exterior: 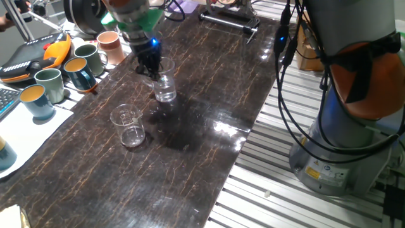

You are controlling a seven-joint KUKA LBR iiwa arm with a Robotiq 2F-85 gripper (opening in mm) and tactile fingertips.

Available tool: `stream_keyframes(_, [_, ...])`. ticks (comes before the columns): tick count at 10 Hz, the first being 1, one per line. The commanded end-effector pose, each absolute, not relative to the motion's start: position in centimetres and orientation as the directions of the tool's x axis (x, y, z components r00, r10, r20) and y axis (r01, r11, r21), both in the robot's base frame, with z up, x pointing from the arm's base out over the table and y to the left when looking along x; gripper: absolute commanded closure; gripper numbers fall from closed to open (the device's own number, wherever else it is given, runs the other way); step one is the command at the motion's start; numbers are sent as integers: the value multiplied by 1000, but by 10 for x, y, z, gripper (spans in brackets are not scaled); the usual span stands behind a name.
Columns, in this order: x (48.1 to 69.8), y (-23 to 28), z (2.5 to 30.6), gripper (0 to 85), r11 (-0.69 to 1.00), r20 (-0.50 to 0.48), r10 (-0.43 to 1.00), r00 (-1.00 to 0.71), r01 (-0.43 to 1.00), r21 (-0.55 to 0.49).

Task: Pour the water from one cup into another empty cup

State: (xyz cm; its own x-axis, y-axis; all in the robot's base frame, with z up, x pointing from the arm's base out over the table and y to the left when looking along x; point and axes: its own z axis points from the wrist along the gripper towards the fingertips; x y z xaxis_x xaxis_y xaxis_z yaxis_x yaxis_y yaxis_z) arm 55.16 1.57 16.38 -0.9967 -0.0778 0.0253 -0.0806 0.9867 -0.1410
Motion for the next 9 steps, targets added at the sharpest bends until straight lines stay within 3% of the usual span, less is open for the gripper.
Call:
stream_keyframes(1, [549,15,170,843,988,26,-65,-998,-68,-142])
stream_keyframes(5, [542,1,222,843,992,43,22,-999,17,-123])
stream_keyframes(9, [548,-16,238,843,996,42,50,-998,47,-79])
